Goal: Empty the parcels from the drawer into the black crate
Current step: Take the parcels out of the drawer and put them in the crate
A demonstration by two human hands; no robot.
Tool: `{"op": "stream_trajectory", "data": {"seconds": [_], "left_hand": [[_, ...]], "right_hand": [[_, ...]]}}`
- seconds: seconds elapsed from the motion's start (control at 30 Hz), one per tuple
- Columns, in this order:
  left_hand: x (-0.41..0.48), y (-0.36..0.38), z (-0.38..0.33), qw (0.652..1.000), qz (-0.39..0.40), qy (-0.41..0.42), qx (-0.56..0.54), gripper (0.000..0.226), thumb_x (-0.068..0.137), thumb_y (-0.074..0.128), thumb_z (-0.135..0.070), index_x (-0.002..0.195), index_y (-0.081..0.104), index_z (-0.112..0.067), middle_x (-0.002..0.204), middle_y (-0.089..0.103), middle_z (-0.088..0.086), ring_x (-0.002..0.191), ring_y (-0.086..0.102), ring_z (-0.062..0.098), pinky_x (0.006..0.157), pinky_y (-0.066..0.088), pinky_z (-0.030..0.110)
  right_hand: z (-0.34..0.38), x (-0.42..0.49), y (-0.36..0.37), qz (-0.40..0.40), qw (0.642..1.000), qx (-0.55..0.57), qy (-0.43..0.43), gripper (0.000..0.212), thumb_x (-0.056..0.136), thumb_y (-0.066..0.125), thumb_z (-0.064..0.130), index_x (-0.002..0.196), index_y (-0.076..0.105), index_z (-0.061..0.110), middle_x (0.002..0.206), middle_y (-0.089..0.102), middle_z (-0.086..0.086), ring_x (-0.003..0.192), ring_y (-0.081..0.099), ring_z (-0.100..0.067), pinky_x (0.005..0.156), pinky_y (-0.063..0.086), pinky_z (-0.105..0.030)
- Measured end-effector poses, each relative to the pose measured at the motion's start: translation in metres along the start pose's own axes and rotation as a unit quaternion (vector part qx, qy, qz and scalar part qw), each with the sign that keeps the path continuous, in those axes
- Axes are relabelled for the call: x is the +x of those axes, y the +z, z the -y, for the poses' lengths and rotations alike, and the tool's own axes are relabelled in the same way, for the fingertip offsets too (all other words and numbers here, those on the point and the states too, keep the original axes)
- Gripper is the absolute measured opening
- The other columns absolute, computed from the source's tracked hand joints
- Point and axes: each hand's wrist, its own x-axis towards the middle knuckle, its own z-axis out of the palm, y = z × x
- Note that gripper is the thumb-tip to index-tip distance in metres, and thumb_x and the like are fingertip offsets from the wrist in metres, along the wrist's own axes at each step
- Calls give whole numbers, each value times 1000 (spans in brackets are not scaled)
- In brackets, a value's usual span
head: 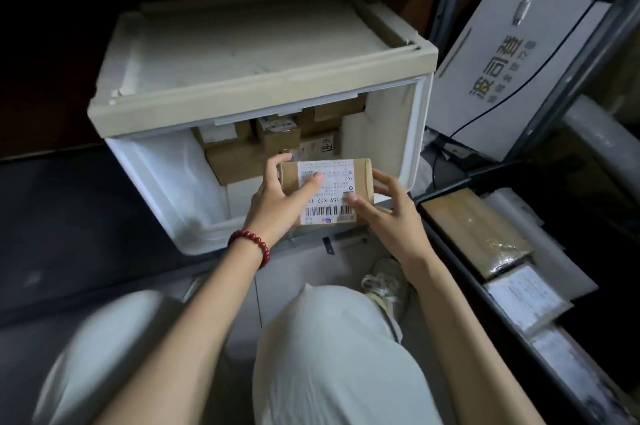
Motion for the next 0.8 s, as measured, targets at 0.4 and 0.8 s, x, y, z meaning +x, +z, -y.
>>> {"op": "stream_trajectory", "data": {"seconds": [0.4, 0.8], "left_hand": [[8, -17, 8, 1000, 11, 5, -11, 88, 58, 76, -66, 120, 23, -33, 125, 53, -4, 106, 56, 13, 85, 48, 30], [19, -19, 9, 991, 20, 127, 48, 85, 61, 88, -31, 120, 29, -40, 121, 44, -27, 111, 41, -4, 85, 32, 13]], "right_hand": [[-18, -7, 6, 39, 999, 15, -23, 80, 71, 82, 4, 134, 40, 32, 119, 57, 9, 116, 55, -13, 97, 45, -17], [-44, -3, 11, 13, 997, 59, 54, 84, 73, 82, 4, 138, 35, 28, 135, 54, -3, 120, 57, -25, 93, 54, -37]]}}
